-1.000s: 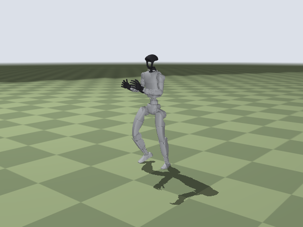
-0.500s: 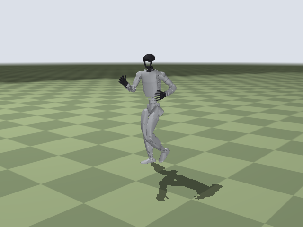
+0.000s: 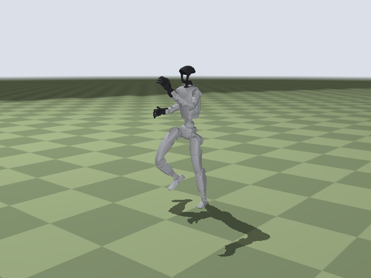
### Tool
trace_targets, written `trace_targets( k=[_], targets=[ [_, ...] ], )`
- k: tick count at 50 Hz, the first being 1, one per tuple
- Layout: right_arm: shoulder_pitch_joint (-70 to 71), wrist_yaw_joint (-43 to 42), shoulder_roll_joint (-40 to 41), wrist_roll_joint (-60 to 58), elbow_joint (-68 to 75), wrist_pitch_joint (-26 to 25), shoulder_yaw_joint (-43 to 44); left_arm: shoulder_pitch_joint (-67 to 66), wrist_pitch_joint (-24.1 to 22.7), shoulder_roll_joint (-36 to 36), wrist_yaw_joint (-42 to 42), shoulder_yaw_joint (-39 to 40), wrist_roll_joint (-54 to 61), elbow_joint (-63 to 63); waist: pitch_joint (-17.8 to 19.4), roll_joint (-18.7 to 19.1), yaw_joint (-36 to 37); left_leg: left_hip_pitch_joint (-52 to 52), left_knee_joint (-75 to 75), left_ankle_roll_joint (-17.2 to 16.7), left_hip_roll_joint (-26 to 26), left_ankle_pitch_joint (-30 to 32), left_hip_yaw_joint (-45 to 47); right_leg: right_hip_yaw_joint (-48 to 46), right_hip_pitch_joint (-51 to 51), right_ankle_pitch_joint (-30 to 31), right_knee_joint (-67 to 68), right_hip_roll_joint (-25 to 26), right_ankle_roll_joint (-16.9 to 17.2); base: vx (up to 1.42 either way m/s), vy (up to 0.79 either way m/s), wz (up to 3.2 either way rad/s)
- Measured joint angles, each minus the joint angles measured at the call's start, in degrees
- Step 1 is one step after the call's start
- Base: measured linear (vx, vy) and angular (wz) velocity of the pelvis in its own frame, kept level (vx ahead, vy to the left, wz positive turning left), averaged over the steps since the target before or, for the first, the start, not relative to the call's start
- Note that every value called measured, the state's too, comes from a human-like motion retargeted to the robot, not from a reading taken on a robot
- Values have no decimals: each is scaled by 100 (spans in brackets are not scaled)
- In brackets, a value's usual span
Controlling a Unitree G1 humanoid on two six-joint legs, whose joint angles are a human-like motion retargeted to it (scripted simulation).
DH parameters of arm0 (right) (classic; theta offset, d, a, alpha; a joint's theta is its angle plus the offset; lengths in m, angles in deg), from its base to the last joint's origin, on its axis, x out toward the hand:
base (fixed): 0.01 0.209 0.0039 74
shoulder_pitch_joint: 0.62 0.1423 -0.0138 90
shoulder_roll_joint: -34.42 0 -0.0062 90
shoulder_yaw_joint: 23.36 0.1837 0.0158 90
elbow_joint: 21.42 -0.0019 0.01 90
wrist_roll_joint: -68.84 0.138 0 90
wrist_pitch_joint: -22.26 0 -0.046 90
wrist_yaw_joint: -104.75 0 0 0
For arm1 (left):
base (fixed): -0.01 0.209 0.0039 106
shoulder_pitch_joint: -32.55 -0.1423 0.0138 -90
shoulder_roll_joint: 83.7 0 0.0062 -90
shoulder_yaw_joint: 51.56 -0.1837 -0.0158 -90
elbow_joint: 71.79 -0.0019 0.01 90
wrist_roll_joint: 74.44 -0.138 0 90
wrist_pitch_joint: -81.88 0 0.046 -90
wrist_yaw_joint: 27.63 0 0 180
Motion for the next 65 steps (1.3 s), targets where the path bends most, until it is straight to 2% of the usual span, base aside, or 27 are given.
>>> trace_targets(
  k=[2,5,7,8,10,12,14,18,20,22,26,30,32,35,37,38,40,43,44,45,47,50,52,54,58,62,65],
  targets=[
    [672,-134,115,-134,81,-2,-273,-676,-37,-275,78,137,-4,-29,-161,-79,113,-60,132,2,-145,-78,-65,46,419,228,-921,109,133,7,-10,25],
    [1928,-378,328,-250,136,-47,-668,-1974,-153,-729,106,337,192,69,-294,-341,522,-145,448,76,-525,-210,-39,43,1347,750,-3062,90,271,6,-13,-14],
    [2920,-575,510,-214,122,-127,-891,-2952,-201,-959,104,370,616,116,-322,-585,991,-289,796,203,-807,-296,120,-66,2050,494,-4553,-16,195,1,-19,-67],
    [3414,-684,612,-188,98,-161,-976,-3462,-197,-1034,142,358,868,118,-325,-712,1266,-419,1077,295,-920,-323,221,-114,2379,146,-5186,-63,120,-2,-23,-88],
    [4421,-928,806,-202,77,-204,-1089,-4553,-120,-1058,371,360,1298,145,-254,-954,1833,-911,2174,497,-1024,-268,394,-108,2989,-393,-6312,-134,-72,-4,-24,-92],
    [5328,-1188,840,-380,22,-193,-1091,-5688,-10,-972,657,454,1531,205,-110,-1074,2380,-1749,3877,531,-919,97,434,13,3455,-437,-7191,-172,-247,-4,-21,-87],
    [6169,-1492,691,-578,2,-164,-1061,-6816,40,-860,850,682,1710,327,54,-1117,2903,-2590,5485,409,-729,220,465,183,3751,-282,-7792,-229,-206,-2,-15,-93],
    [7428,-2148,263,-819,167,-185,-1077,-8783,-28,-880,1100,1292,1992,591,188,-1309,3644,-3992,8053,455,-122,-383,962,494,3645,31,-8246,-498,149,-6,-10,-79],
    [7736,-2201,181,-851,224,-159,-1108,-9430,-122,-942,1123,1488,2061,720,248,-1416,3819,-4452,8963,501,99,-531,1139,647,3404,92,-8169,-611,116,-9,-10,-50],
    [7838,-2326,210,-927,286,-215,-1122,-9739,-208,-922,981,1551,2024,897,331,-1477,3876,-4706,9532,512,85,-660,1145,777,3214,113,-8043,-672,30,-8,-7,-29],
    [7481,-2432,390,-969,375,-265,-1090,-9369,-313,-770,588,1315,1654,1195,404,-1484,3590,-4812,9880,533,-286,-751,937,671,3158,107,-7984,-703,39,-4,-1,27],
    [6250,-2221,549,-1065,584,-280,-934,-8008,-314,-802,174,1032,949,1261,246,-1378,3096,-4308,9041,410,-615,-668,715,418,3167,-20,-7908,-552,117,0,3,47],
    [5286,-2180,566,-1277,714,-323,-874,-7048,-308,-900,-22,976,643,1280,166,-1312,2878,-3692,7876,299,-775,-442,670,336,3166,-79,-7786,-451,167,4,7,33],
    [3673,-2176,583,-1159,823,-171,-855,-5341,-385,-1091,-256,971,380,1388,99,-1142,2526,-2326,5150,159,-873,197,774,201,3151,-109,-7498,-209,199,5,10,41],
    [2616,-1997,431,-857,763,-55,-808,-4115,-427,-1240,-443,1033,186,1504,43,-971,2121,-1353,3275,83,-910,-113,944,1,3004,-77,-7109,-47,256,-1,18,81],
    [2110,-1810,285,-716,697,-10,-766,-3523,-433,-1320,-539,1066,5,1553,10,-869,1852,-950,2495,54,-937,-418,958,-137,2861,-12,-6792,13,298,-6,22,106],
    [1149,-1340,-90,-279,438,67,-635,-2344,-374,-1508,-815,1096,-563,1567,46,-597,1229,-251,1111,88,-916,-638,826,-461,2388,336,-5685,59,404,-8,22,114],
    [108,-652,-585,110,98,17,-367,-912,-226,-1331,-1132,967,-1166,1577,379,-336,339,493,-112,73,-656,-286,610,-705,1298,1311,-3220,-177,692,-7,16,87],
    [-139,-501,-662,202,28,-3,-270,-513,-193,-1170,-1159,866,-1198,1532,501,-293,125,627,-267,-20,-540,-206,574,-703,962,1344,-2528,-249,714,-5,11,60],
    [-362,-375,-710,280,-26,-20,-176,-145,-163,-988,-1153,749,-1191,1471,615,-255,-58,729,-362,-131,-414,-145,550,-689,644,1258,-1893,-307,699,-6,9,41],
    [-639,-242,-632,360,-96,-45,26,497,-42,-651,-950,499,-1068,1085,758,-217,-209,790,-414,-221,-261,-42,543,-771,154,492,-905,-535,427,-7,7,22],
    [-737,-215,-328,317,-185,-29,225,1079,181,-417,-467,173,-855,280,776,-164,-235,675,-299,-94,-142,37,456,-948,-284,-308,71,-908,11,-5,3,20],
    [-525,-231,-170,250,-244,-4,221,1091,259,-477,-255,-6,-762,-184,675,-114,-245,554,-203,-2,-97,33,339,-903,-370,-287,288,-897,2,-1,-1,38],
    [-131,-267,-71,197,-263,10,106,850,263,-619,-187,-152,-678,-522,510,-72,-254,478,-199,17,-80,11,232,-751,-321,-98,207,-687,157,2,-4,44],
    [1056,-485,104,65,-145,-7,-306,-234,159,-990,-160,-285,-319,-870,62,-97,-99,399,-268,10,-214,-110,113,-500,220,270,-743,-278,374,5,-8,27],
    [2611,-832,404,-62,-117,-72,-593,-1964,9,-1135,-14,-274,225,-844,-276,-405,445,221,49,125,-653,-255,167,-556,1481,651,-3254,-203,244,6,-14,-21],
    [3956,-1078,714,-235,-241,-175,-712,-3453,-18,-890,154,-345,614,-718,-419,-809,1193,-150,662,269,-1062,-292,431,-621,2546,6,-5596,-200,75,0,-21,-88]
  ],
)
